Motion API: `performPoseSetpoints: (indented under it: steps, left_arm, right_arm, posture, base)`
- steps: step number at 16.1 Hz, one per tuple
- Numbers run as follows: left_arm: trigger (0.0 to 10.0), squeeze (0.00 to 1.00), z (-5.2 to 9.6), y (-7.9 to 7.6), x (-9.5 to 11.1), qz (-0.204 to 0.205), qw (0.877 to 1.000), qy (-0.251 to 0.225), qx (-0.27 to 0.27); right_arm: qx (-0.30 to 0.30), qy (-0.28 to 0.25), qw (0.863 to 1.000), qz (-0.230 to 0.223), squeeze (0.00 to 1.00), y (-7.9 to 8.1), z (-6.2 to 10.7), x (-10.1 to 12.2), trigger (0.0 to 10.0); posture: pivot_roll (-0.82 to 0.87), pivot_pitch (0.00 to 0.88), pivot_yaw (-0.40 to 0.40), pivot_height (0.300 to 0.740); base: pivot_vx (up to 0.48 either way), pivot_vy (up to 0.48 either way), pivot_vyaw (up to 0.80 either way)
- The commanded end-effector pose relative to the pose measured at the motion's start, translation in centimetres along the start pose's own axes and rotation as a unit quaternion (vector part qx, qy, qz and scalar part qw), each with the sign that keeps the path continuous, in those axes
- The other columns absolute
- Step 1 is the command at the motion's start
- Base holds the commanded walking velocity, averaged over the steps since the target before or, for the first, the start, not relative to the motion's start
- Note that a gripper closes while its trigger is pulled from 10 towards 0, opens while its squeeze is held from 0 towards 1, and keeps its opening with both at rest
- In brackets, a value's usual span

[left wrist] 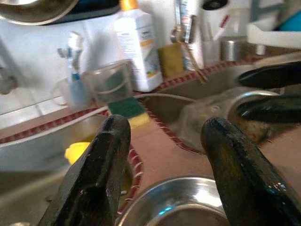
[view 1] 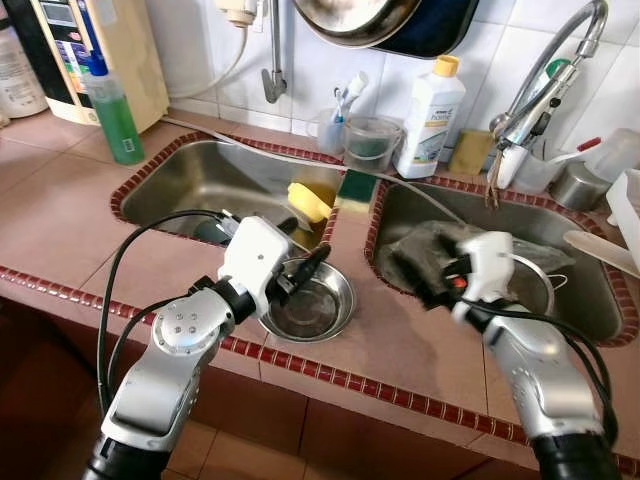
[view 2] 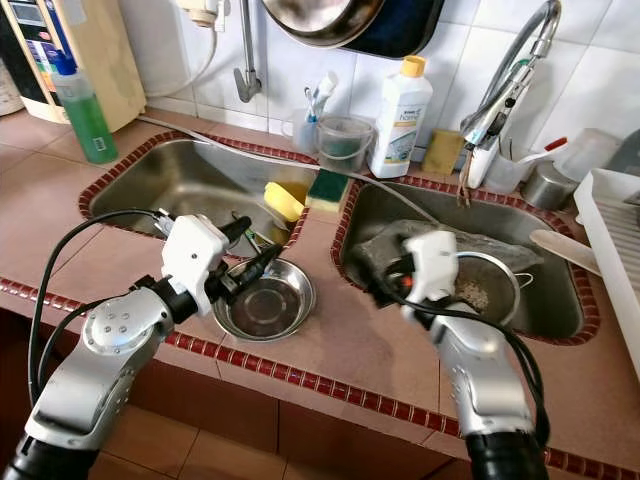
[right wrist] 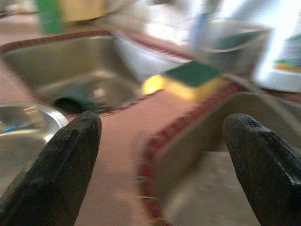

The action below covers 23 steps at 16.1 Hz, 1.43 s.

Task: Kitchen organization

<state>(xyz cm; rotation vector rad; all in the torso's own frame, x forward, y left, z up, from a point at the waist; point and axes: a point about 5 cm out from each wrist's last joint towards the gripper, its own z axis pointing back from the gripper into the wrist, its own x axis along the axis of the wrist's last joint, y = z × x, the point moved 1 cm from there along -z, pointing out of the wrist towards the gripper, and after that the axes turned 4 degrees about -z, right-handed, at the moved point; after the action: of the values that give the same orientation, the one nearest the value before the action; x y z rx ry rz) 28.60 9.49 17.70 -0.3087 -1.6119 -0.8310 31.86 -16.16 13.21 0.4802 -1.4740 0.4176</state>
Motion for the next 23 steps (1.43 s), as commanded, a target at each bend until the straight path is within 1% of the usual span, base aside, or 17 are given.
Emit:
performPoseSetpoints:
  steps: [1, 2, 3, 5, 6, 8, 9, 10, 11, 12, 14, 16, 20, 21, 22, 23]
  left_arm:
    - [10.0, 0.00, 0.1, -1.0, 0.2, -0.004, 1.000, 0.004, -0.028]
    - [10.0, 0.00, 0.1, -1.2, 0.3, -0.006, 0.999, 0.002, -0.034]
    - [10.0, 0.00, 0.3, -1.7, 0.5, 0.001, 0.999, 0.001, -0.048]
    - [10.0, 0.00, 0.5, -2.2, 0.6, 0.003, 0.998, 0.000, -0.059]
    - [10.0, 0.00, 0.6, -2.5, 0.8, 0.006, 0.998, -0.001, -0.065]
    - [10.0, 0.00, 0.8, -2.5, 1.0, 0.013, 0.997, -0.001, -0.076]
    - [10.0, 0.00, 1.1, -2.2, 1.4, 0.028, 0.996, -0.015, -0.088]
    - [10.0, 0.00, 1.2, -1.3, 1.5, 0.038, 0.996, -0.017, -0.077]
    - [10.0, 0.00, 1.3, -0.2, 1.2, 0.041, 0.997, -0.008, -0.061]
    - [10.0, 0.00, 1.5, 0.4, 1.1, 0.032, 0.998, -0.006, -0.056]
    - [10.0, 0.00, 1.7, 1.3, 1.1, 0.028, 0.998, 0.000, -0.050]
    - [10.0, 0.00, 1.9, 1.7, 1.3, 0.027, 0.998, 0.001, -0.053]
    - [10.0, 0.00, 2.2, 1.3, 1.5, 0.027, 0.997, 0.006, -0.067]
    - [10.0, 0.00, 2.3, 1.0, 1.6, 0.030, 0.997, 0.004, -0.070]
    - [10.0, 0.00, 2.3, 0.7, 1.5, 0.037, 0.997, 0.005, -0.071]
    - [10.0, 0.00, 2.4, 0.1, 1.2, 0.038, 0.996, 0.009, -0.075]
  right_arm:
    - [0.040, 0.009, 0.999, 0.003, 0.00, 0.5, -0.3, 0.2, 10.0]
    - [0.054, 0.015, 0.998, 0.003, 0.00, 0.7, -0.4, 0.2, 10.0]
    - [0.083, 0.021, 0.996, 0.003, 0.00, 1.3, -0.7, 0.2, 10.0]
    - [0.100, 0.024, 0.995, -0.005, 0.00, 1.6, -1.1, 0.3, 10.0]
    - [0.119, 0.022, 0.993, -0.015, 0.00, 2.0, -1.7, 0.5, 10.0]
    - [0.135, 0.020, 0.990, -0.025, 0.00, 2.3, -2.4, 0.8, 10.0]
    - [0.141, 0.016, 0.989, -0.039, 0.00, 2.4, -3.0, 1.0, 10.0]
    - [0.146, 0.017, 0.988, -0.044, 0.00, 2.4, -3.3, 1.1, 10.0]
    - [0.151, 0.020, 0.987, -0.051, 0.00, 2.4, -3.8, 1.0, 10.0]
    - [0.157, 0.022, 0.986, -0.055, 0.00, 2.5, -4.1, 1.0, 10.0]
    - [0.165, 0.027, 0.983, -0.068, 0.00, 2.6, -4.6, 0.8, 10.0]
    - [0.169, 0.028, 0.982, -0.085, 0.00, 2.4, -5.1, 0.8, 10.0]
    - [0.194, 0.054, 0.975, -0.099, 0.00, 2.3, -5.5, 0.2, 10.0]
    - [0.200, 0.068, 0.972, -0.106, 0.00, 2.2, -5.4, -0.1, 10.0]
    - [0.209, 0.079, 0.970, -0.095, 0.00, 2.3, -5.3, -0.4, 10.0]
    - [0.216, 0.088, 0.967, -0.098, 0.00, 2.3, -5.1, -0.7, 10.0]
  posture:
    - [0.00, 0.057, -0.071, 0.740]
    - [0.00, 0.061, -0.074, 0.740]
    - [0.00, 0.062, -0.076, 0.740]
    - [0.01, 0.066, -0.082, 0.740]
    - [0.01, 0.066, -0.084, 0.740]
    - [0.01, 0.067, -0.089, 0.740]
    - [0.01, 0.066, -0.094, 0.740]
    - [0.02, 0.067, -0.096, 0.740]
    - [0.02, 0.068, -0.102, 0.740]
    - [0.02, 0.072, -0.105, 0.740]
    - [0.02, 0.084, -0.111, 0.740]
    - [0.02, 0.101, -0.117, 0.740]
    - [0.03, 0.135, -0.132, 0.740]
    - [0.03, 0.143, -0.138, 0.740]
    - [0.04, 0.153, -0.146, 0.740]
    - [0.04, 0.158, -0.150, 0.740]
  base:
    - [0.000, 0.000, 0.00]
    - [0.000, 0.000, 0.00]
    - [0.000, 0.000, 0.00]
    - [0.000, 0.000, 0.00]
    - [0.000, 0.000, 0.00]
    - [0.000, 0.000, 0.00]
    - [0.000, 0.000, 0.00]
    - [0.000, 0.000, 0.00]
    - [0.000, 0.000, 0.00]
    - [0.000, 0.000, 0.00]
    - [0.000, 0.000, 0.00]
    - [0.000, 0.000, 0.00]
    - [0.000, 0.000, 0.00]
    - [0.000, 0.000, 0.00]
    - [0.000, 0.000, 0.00]
    - [0.000, 0.000, 0.00]
